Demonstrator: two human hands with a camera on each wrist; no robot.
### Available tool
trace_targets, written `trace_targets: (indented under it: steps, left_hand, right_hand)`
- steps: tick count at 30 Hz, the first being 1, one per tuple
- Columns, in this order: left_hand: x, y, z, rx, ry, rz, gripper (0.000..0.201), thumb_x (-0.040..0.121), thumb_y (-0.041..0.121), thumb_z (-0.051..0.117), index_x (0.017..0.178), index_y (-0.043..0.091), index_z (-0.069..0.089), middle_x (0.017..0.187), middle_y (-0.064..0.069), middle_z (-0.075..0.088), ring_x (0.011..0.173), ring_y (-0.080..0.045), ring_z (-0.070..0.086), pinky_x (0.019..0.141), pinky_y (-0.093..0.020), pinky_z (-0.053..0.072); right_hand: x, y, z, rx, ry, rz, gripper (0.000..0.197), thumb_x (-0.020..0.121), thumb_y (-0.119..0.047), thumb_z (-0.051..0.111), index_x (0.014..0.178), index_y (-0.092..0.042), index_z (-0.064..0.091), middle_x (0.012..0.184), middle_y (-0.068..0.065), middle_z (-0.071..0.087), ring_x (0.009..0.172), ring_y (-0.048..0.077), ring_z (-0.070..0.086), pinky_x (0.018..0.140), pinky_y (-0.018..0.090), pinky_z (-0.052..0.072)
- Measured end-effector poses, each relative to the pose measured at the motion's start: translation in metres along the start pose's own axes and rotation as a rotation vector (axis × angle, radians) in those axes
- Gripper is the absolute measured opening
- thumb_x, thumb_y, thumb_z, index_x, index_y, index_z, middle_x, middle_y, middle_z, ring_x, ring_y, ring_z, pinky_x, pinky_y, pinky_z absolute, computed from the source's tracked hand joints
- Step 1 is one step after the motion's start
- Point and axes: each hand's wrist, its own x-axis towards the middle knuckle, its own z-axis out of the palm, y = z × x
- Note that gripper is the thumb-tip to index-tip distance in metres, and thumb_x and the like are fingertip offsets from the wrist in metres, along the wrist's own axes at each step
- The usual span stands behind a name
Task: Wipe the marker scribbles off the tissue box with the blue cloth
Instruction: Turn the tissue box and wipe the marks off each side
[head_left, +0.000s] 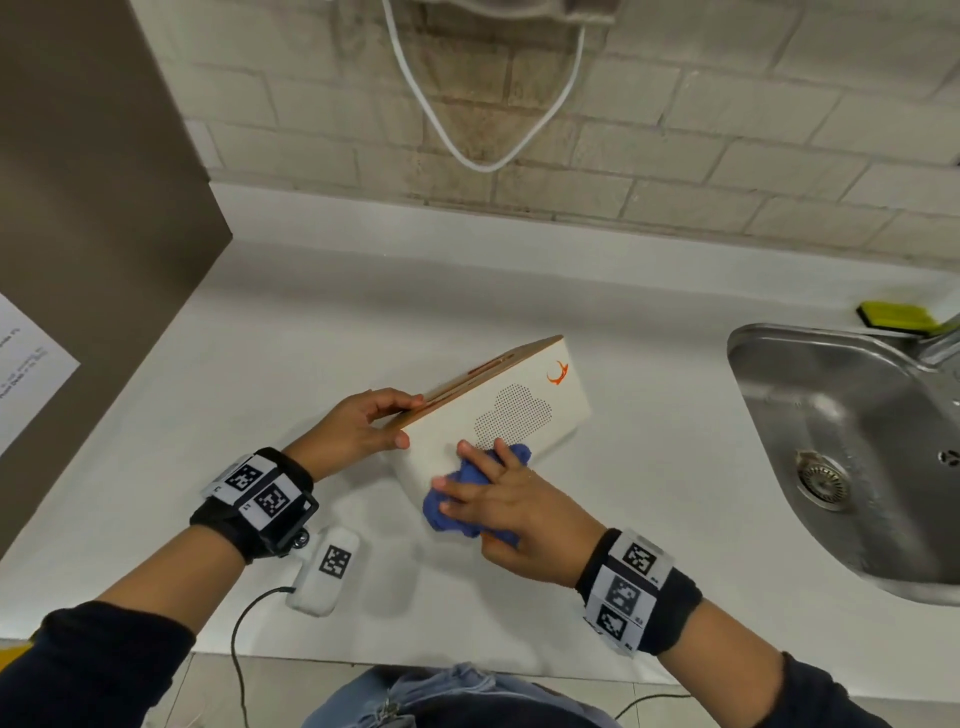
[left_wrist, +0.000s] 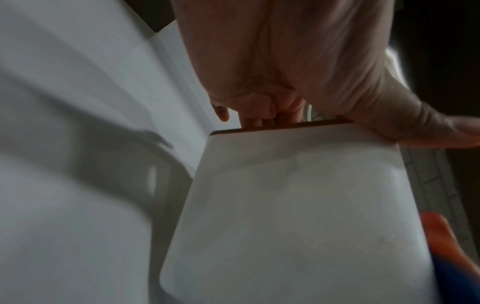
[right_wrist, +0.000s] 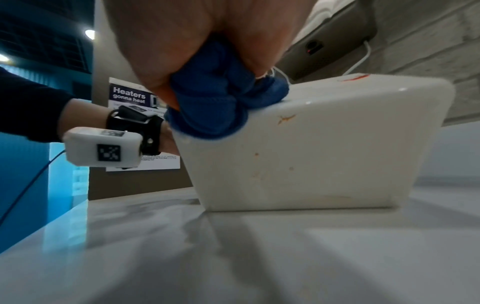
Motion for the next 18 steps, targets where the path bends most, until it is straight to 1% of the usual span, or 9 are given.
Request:
trace_targets:
  steps: [2,3,6,9,11,13,15,16,18]
  left_hand:
    - [0.001,-0.001,-0.002,0.001,-0.007,-0.005,0.058,0.049,0.042,0.074,0.103,0.027,0.062,0.123,0.0,0.059,0.122,-0.019,0.05,0.1,-0.026,0.039]
    - [0.0,-0.001,-0.003,0.002,-0.01,-0.008,0.06,0.047,0.044,0.076,0.103,0.028,0.062,0.123,0.0,0.059,0.122,-0.018,0.05,0.104,-0.03,0.038]
    - [0.0,-0.004,-0.005,0.02,-0.021,-0.019,0.066,0.037,0.06,0.082,0.097,0.037,0.067,0.122,0.003,0.061,0.122,-0.017,0.05,0.107,-0.035,0.033]
    - [0.0,-0.003,-0.006,0.037,-0.021,-0.024,0.068,0.037,0.055,0.081,0.099,0.032,0.064,0.115,0.007,0.062,0.119,-0.017,0.051,0.106,-0.034,0.035]
    - [0.001,-0.003,-0.005,0.046,-0.025,-0.009,0.078,0.033,0.061,0.081,0.101,0.028,0.063,0.112,0.009,0.063,0.115,-0.011,0.053,0.1,-0.021,0.038]
    - [0.001,-0.003,-0.004,0.045,-0.023,0.006,0.085,0.028,0.069,0.079,0.1,0.028,0.063,0.105,0.017,0.066,0.11,-0.004,0.054,0.09,-0.008,0.039]
    - [0.001,-0.003,-0.004,0.023,-0.003,0.001,0.084,0.027,0.071,0.078,0.098,0.029,0.062,0.095,0.024,0.069,0.105,0.0,0.055,0.084,-0.004,0.04]
    - [0.0,-0.003,-0.005,0.013,0.007,-0.001,0.084,0.027,0.072,0.078,0.097,0.029,0.062,0.095,0.023,0.069,0.104,0.001,0.056,0.083,-0.004,0.041]
    - [0.0,-0.003,-0.004,0.015,0.004,0.003,0.083,0.029,0.072,0.078,0.098,0.029,0.062,0.1,0.02,0.068,0.105,0.001,0.055,0.085,-0.004,0.041]
  right_hand:
    - [-0.013,0.0,-0.007,0.112,-0.011,0.015,0.033,0.076,-0.005,0.057,0.107,-0.011,0.065,0.123,0.008,0.064,0.137,0.021,0.023,0.117,0.035,0.002]
    - [-0.017,-0.002,-0.014,0.205,0.047,0.064,0.029,0.074,-0.004,0.059,0.102,-0.01,0.067,0.117,0.01,0.067,0.136,0.022,0.031,0.118,0.033,0.01]
    - [-0.013,-0.005,-0.041,0.557,0.424,0.317,0.032,0.069,-0.007,0.054,0.097,-0.009,0.069,0.108,0.011,0.067,0.115,0.018,0.056,0.102,0.027,0.039]
    - [0.01,-0.002,-0.053,0.628,0.654,0.425,0.029,0.074,-0.002,0.054,0.098,-0.013,0.065,0.104,0.002,0.065,0.1,0.01,0.061,0.09,0.021,0.045]
    - [0.028,-0.001,-0.049,0.611,0.68,0.443,0.028,0.076,0.0,0.053,0.099,-0.013,0.062,0.102,-0.003,0.064,0.097,0.003,0.06,0.087,0.016,0.044]
    - [0.042,-0.004,-0.038,0.494,0.639,0.341,0.025,0.074,-0.002,0.053,0.095,-0.01,0.063,0.094,0.002,0.067,0.089,0.002,0.06,0.083,0.012,0.043]
    - [0.048,-0.011,-0.026,0.374,0.577,0.195,0.021,0.069,-0.002,0.052,0.086,-0.002,0.064,0.079,0.016,0.07,0.075,0.012,0.06,0.074,0.01,0.041]
    - [0.048,-0.013,-0.021,0.345,0.535,0.143,0.02,0.067,-0.001,0.052,0.083,-0.001,0.065,0.075,0.019,0.07,0.071,0.017,0.06,0.072,0.013,0.04]
    - [0.039,-0.016,-0.013,0.355,0.423,0.075,0.019,0.067,0.003,0.055,0.082,0.001,0.066,0.075,0.017,0.07,0.07,0.02,0.06,0.074,0.017,0.041]
